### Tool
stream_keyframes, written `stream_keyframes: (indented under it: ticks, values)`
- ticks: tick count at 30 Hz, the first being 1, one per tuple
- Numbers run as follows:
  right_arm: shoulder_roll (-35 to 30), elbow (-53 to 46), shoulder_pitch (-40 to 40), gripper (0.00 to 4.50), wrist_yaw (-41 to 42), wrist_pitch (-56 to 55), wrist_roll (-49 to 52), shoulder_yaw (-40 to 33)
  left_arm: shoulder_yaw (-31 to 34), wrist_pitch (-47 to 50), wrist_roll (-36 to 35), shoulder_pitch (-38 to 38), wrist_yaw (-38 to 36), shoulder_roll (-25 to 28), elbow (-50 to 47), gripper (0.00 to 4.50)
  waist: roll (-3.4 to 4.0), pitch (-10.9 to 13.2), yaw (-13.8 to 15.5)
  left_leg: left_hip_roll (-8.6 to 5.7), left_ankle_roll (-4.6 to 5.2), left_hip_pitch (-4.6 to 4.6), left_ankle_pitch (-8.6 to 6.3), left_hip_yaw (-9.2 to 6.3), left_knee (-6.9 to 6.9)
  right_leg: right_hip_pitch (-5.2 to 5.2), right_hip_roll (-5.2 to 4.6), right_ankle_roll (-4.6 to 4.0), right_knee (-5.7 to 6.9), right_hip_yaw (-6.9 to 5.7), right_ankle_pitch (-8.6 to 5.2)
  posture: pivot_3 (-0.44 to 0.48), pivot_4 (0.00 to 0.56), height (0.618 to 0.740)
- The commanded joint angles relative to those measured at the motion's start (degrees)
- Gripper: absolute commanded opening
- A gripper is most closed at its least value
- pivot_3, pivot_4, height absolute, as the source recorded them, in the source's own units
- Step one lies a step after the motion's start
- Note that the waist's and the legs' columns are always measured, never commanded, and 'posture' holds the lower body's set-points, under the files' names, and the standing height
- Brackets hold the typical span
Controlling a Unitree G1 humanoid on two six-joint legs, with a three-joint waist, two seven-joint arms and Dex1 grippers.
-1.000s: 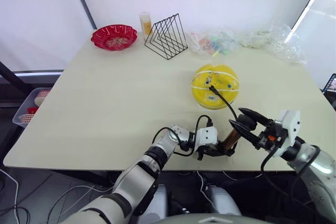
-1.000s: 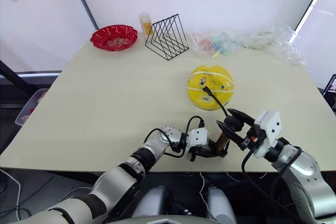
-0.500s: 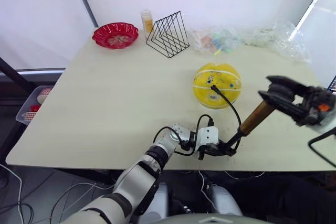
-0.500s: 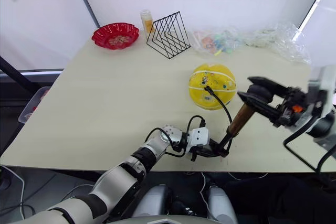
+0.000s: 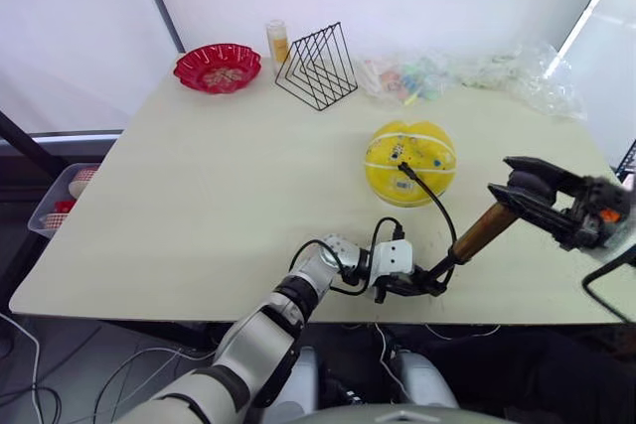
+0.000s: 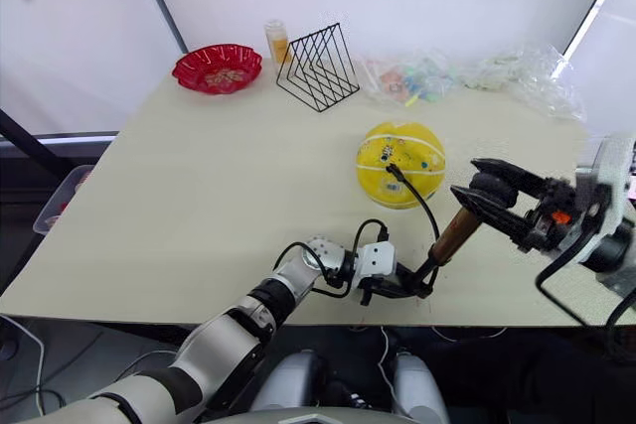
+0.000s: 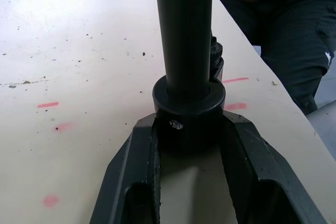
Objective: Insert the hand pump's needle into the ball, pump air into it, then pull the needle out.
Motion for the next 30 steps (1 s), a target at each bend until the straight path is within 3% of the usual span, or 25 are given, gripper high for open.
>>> stream_keyframes:
  ticks: [1, 6, 11, 15, 20, 24, 30]
  values:
    - [3.8, 4.5, 3.8, 2.05, 2.2, -5.4, -11.1, 8.6, -1.2, 2.2, 3.0, 1.5, 1.0, 2.0, 4.0, 1.1, 0.12, -0.1, -0.1, 0.0, 0.0, 0.01, 0.0, 0.05, 0.0, 0.0, -0.02, 0.01, 0.0, 0.04, 0.0, 0.0, 0.15, 0.74]
    - [9.3, 12.6, 5.7, 2.05, 4.9, -15.0, -21.9, 16.2, -1.2, 2.2, 3.0, 1.4, 1.1, 1.8, 4.1, 1.1, 0.13, -0.2, -0.3, 0.03, -0.01, 0.13, 0.0, 0.06, 0.0, 0.01, -0.01, 0.0, 0.0, 0.05, 0.01, 0.0, 0.15, 0.74]
    - [9.7, 12.4, 5.7, 2.05, 5.5, -17.5, -24.8, 18.2, -1.2, 2.1, 3.1, 1.4, 1.5, 1.9, 4.2, 1.1, 0.21, -0.4, -0.3, 0.02, -0.01, 0.14, 0.0, 0.07, -0.01, 0.02, -0.01, 0.0, 0.0, 0.06, 0.01, 0.0, 0.15, 0.74]
    - [7.1, 7.7, 4.4, 2.05, 5.5, -14.6, -19.5, 12.9, -1.2, 2.1, 3.1, 1.3, 1.5, 1.9, 4.2, 1.1, 0.23, -0.3, -0.3, 0.02, -0.01, 0.13, 0.0, 0.06, 0.0, 0.02, -0.01, -0.01, 0.01, 0.04, 0.01, 0.0, 0.15, 0.74]
    - [-0.5, 1.0, 0.4, 2.05, 4.8, -6.3, -5.1, 1.0, -1.3, 2.0, 3.2, 1.3, 1.3, 2.1, 4.4, 1.1, 0.52, 0.0, 0.1, -0.09, -0.01, -0.01, 0.0, 0.1, 0.0, -0.02, -0.09, 0.0, 0.0, 0.09, 0.02, 0.0, 0.15, 0.74]
    - [-6.0, -0.2, -3.4, 2.05, 2.8, 0.1, 6.5, -7.5, -1.4, 1.8, 3.3, 1.2, 1.2, 2.2, 4.3, 1.1, 0.43, 0.1, 0.1, -0.08, -0.01, -0.04, 0.0, 0.06, 0.0, -0.02, -0.08, 0.0, 0.0, 0.03, 0.02, 0.0, 0.15, 0.74]
    - [-11.3, 1.1, -7.3, 2.05, 0.1, 5.8, 15.3, -15.2, -1.5, 1.5, 3.4, 1.3, 1.2, 2.2, 4.2, 1.1, 0.38, 0.3, 0.1, -0.08, -0.01, -0.07, 0.0, 0.08, 0.0, -0.03, -0.11, 0.0, -0.01, 0.05, 0.01, 0.0, 0.15, 0.74]
